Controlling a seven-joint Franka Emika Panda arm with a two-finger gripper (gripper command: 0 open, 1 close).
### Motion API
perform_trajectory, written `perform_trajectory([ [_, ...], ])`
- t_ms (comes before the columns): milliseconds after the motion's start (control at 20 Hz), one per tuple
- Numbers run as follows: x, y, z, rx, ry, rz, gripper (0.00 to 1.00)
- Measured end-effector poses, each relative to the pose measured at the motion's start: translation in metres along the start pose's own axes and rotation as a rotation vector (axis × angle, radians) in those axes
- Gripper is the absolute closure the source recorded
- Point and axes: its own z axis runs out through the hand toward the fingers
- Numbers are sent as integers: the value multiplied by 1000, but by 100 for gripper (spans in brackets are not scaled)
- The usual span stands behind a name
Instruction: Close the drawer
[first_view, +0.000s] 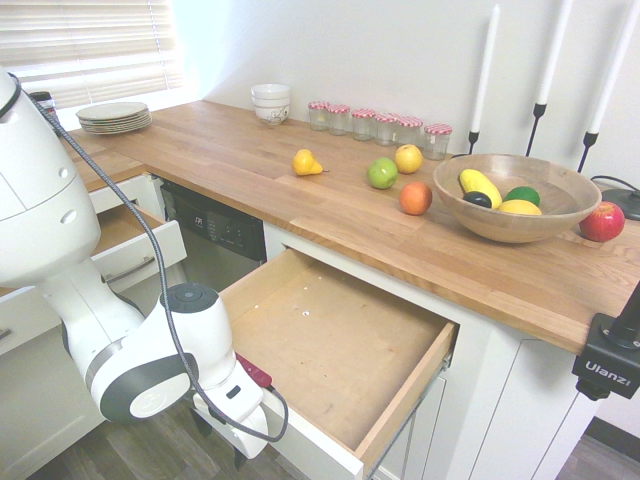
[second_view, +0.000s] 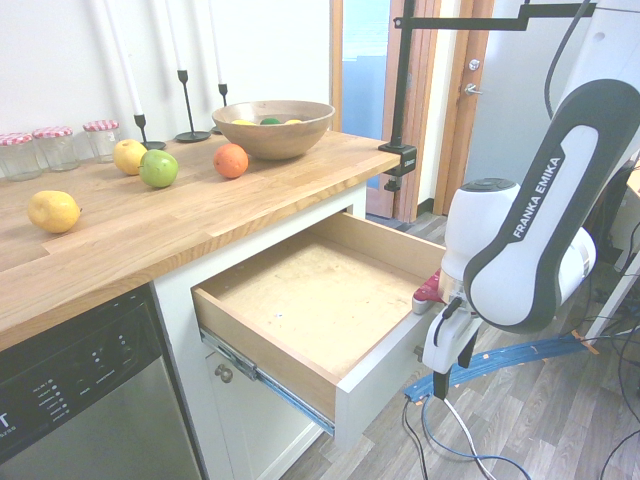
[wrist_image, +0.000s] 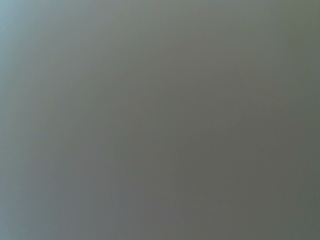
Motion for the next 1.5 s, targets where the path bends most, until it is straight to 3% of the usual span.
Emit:
perform_trajectory([
  [1500,10,-1,-6,31,37,-6,100],
])
